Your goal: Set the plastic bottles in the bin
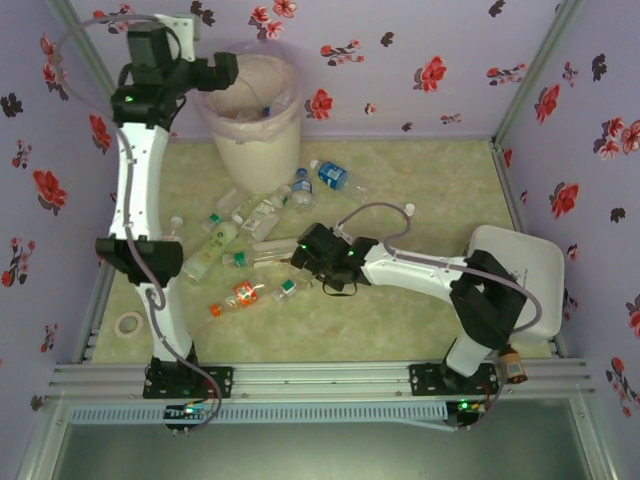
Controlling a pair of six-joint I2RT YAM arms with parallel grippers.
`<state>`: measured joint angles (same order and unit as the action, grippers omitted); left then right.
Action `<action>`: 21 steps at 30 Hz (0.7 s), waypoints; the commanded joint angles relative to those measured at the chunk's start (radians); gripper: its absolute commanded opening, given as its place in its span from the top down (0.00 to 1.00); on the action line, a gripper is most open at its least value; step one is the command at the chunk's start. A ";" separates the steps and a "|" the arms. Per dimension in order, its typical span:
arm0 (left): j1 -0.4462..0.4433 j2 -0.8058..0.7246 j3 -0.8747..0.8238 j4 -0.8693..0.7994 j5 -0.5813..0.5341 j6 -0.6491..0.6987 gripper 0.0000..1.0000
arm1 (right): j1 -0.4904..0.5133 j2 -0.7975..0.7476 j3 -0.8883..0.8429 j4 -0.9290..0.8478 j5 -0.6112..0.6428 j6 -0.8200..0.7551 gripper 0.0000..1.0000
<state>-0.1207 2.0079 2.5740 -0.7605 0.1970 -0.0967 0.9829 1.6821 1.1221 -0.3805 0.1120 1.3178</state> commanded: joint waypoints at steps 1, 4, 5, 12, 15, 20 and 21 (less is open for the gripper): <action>0.001 -0.092 -0.107 -0.045 0.057 0.023 0.00 | 0.021 0.056 0.051 -0.065 0.047 0.070 0.14; 0.002 -0.152 -0.208 -0.033 0.067 0.029 0.00 | 0.030 0.097 0.053 -0.049 0.043 0.107 0.15; 0.003 -0.164 -0.228 -0.033 0.066 0.028 0.00 | 0.030 0.105 0.052 -0.041 0.042 0.114 0.15; 0.004 -0.263 -0.396 0.008 0.078 0.000 0.00 | 0.031 0.139 0.046 -0.072 0.096 0.131 0.23; 0.004 -0.317 -0.481 0.030 0.084 -0.018 0.00 | 0.028 0.134 0.060 -0.129 0.128 0.115 0.30; 0.004 -0.397 -0.576 0.078 0.123 -0.071 0.00 | 0.018 0.062 0.043 -0.201 0.186 0.023 0.50; 0.004 -0.417 -0.600 0.087 0.122 -0.078 0.00 | 0.016 0.044 0.043 -0.222 0.202 -0.012 0.51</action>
<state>-0.1184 1.6733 2.0064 -0.7364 0.2783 -0.1333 1.0061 1.7748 1.1717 -0.4717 0.2245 1.3815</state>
